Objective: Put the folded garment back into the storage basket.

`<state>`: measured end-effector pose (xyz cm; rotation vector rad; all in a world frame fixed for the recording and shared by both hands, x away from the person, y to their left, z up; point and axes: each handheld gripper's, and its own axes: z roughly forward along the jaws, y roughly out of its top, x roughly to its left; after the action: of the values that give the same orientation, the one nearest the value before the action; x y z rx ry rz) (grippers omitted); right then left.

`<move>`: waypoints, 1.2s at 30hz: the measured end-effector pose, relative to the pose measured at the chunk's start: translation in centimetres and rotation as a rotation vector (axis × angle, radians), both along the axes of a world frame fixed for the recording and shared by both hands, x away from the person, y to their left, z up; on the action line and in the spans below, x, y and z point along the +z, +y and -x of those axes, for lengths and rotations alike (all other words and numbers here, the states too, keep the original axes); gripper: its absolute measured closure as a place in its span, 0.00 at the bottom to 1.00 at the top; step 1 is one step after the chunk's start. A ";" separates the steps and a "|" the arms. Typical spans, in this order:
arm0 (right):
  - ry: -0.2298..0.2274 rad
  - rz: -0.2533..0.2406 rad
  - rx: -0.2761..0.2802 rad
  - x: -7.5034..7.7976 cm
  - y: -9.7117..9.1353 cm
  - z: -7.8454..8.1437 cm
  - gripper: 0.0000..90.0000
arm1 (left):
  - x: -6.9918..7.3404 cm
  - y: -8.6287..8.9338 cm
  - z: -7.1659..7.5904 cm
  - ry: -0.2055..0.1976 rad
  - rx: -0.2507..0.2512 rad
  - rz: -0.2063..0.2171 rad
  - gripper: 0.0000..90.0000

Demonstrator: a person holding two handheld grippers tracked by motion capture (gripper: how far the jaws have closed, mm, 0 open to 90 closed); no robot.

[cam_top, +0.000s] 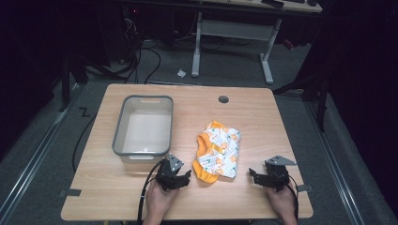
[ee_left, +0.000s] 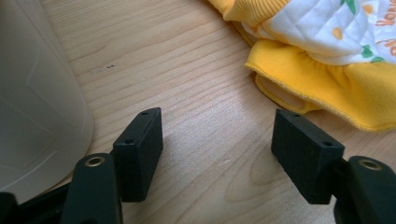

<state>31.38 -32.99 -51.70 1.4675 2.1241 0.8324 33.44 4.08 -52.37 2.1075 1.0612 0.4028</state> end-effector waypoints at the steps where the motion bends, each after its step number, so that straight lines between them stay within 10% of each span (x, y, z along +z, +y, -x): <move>1: 0.000 0.000 0.000 0.0 0.0 0.0 0.25 | 0.0 0.0 0.0 0.000 0.001 0.000 0.38; 36: 0.001 -0.001 -0.001 0.0 0.0 0.0 0.25 | 0.0 -0.4 0.0 0.005 0.029 -0.003 0.35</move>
<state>31.40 -32.97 -51.69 1.4702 2.1237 0.8324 33.39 3.70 -52.36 2.0987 1.0952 0.4135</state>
